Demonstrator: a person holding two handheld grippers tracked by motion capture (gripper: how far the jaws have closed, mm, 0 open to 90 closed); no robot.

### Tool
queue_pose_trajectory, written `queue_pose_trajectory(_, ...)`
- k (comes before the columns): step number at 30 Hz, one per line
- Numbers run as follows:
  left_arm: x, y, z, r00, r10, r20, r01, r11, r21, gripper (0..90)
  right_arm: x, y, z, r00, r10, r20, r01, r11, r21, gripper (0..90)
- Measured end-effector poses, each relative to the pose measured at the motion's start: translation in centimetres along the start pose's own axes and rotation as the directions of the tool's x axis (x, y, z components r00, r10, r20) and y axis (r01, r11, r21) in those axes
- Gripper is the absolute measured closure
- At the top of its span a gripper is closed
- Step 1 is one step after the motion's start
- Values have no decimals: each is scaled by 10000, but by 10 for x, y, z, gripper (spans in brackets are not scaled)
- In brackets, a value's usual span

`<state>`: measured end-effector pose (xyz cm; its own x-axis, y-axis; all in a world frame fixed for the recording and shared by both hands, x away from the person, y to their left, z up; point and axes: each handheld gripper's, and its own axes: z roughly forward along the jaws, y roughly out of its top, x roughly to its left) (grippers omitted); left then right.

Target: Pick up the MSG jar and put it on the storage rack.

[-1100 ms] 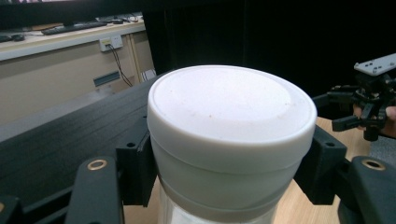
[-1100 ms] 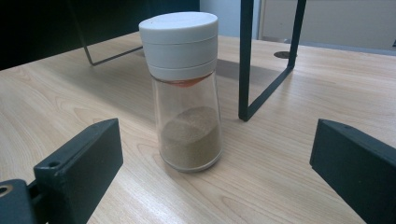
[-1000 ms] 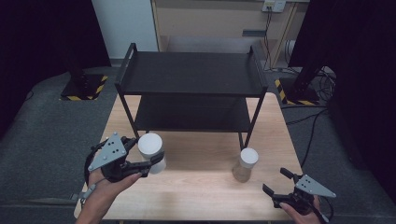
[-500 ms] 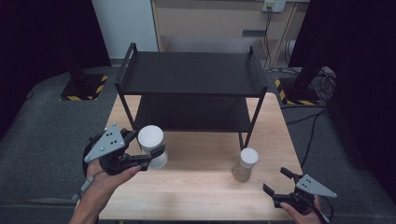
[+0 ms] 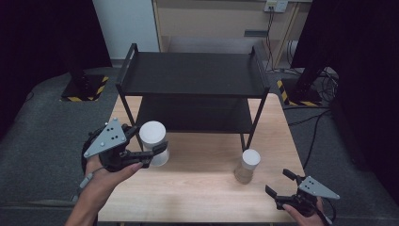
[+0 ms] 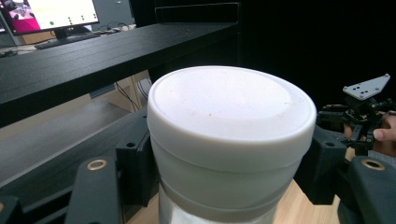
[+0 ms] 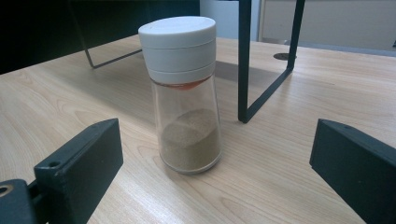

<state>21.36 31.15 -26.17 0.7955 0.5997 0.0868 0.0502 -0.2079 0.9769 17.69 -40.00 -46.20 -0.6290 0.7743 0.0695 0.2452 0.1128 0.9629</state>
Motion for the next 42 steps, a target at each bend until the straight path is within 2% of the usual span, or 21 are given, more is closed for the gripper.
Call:
queue_pose_trajectory(15,3,20,1,10000,-13,91,13,10000,-40,332,-1,0,0,10000,23,-17,-23,10000,-15,33)
queue_pose_trajectory(29,6,45,0,10000,59,52,-59,10000,-25,332,-1,0,0,10000,36,-18,-36,10000,-3,33)
queue_pose_trajectory(42,15,62,-2,9994,-336,-111,336,9994,-77,332,-1,0,0,10000,43,-54,-43,10000,9,34)
